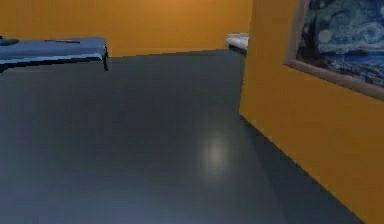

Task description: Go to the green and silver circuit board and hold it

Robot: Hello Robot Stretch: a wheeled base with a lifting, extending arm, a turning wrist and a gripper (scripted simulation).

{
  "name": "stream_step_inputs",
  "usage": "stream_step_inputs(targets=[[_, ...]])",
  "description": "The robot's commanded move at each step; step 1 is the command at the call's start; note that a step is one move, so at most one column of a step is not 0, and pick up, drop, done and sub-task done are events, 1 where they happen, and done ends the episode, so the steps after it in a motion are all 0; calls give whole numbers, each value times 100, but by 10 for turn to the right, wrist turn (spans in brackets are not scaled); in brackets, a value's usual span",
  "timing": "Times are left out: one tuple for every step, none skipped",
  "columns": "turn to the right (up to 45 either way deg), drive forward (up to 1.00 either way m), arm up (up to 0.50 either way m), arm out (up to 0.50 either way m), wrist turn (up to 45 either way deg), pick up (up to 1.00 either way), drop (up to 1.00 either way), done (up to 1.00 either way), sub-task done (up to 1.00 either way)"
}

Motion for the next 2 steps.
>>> stream_step_inputs(targets=[[0,35,0,0,0,0,0,0,0],[30,0,0,0,0,0,0,0,0]])
